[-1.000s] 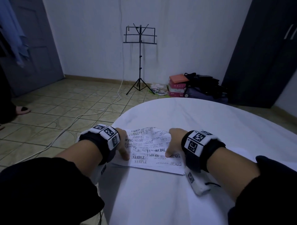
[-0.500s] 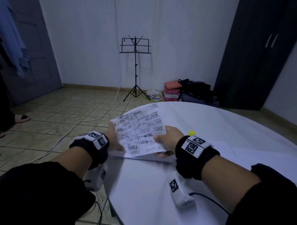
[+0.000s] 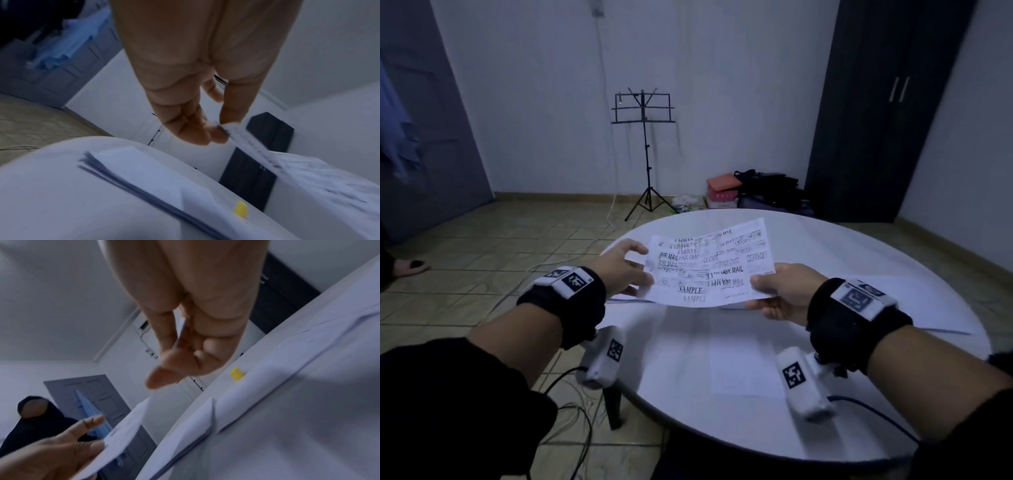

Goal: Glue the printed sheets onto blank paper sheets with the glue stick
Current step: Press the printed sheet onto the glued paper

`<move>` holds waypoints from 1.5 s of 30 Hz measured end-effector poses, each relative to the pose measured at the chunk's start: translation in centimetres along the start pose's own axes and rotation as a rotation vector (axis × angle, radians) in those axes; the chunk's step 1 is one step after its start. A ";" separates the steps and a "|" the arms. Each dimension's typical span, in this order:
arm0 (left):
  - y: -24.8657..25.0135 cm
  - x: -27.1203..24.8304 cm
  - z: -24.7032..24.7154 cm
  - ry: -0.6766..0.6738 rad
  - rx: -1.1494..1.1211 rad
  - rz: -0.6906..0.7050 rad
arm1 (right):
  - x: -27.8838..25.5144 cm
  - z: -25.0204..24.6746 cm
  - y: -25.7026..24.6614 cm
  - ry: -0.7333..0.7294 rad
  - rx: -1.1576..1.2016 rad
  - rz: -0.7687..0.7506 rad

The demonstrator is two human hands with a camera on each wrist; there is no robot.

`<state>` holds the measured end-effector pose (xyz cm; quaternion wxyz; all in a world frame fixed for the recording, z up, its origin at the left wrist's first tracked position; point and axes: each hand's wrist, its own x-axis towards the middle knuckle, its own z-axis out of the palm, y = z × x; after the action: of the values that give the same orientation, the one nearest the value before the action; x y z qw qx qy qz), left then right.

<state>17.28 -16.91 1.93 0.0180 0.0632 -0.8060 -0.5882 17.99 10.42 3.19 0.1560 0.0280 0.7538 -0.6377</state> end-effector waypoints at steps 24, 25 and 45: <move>-0.5 -5.0 11.9 -0.453 0.567 -0.078 | -4.3 -9.6 7.9 0.104 -0.769 0.273; -0.5 -5.0 12.0 -0.453 0.591 -0.075 | -4.2 -9.7 8.0 0.093 -0.769 0.276; -1.0 -4.6 12.3 -0.481 0.735 -0.031 | -3.3 -10.0 8.8 0.081 -0.756 0.276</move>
<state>20.63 -5.05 -2.60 -0.2027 -0.0611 -0.9420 -0.2603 21.26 22.30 -2.96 0.2094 0.0946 0.9299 -0.2872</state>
